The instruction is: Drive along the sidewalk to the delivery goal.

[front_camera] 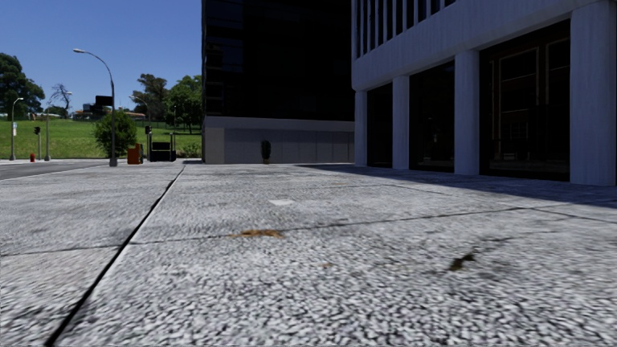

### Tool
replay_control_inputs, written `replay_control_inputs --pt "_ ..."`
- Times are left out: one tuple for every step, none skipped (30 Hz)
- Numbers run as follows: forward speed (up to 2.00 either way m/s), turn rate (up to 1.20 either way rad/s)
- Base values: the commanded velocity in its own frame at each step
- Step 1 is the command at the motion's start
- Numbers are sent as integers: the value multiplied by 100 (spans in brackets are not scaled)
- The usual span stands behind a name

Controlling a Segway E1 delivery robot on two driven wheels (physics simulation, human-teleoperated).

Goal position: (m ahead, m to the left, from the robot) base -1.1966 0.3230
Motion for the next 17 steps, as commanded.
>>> replay_control_inputs --pt "0 0" --pt "0 0" --pt "0 0" --pt "0 0" --pt "0 0" --pt "0 0" --pt "0 0" --pt "0 0" --pt "0 0" --pt "0 0" --pt "0 0" --pt "0 0" --pt "0 0" --pt "0 0" --pt "0 0" --pt "0 0" --pt "0 0"
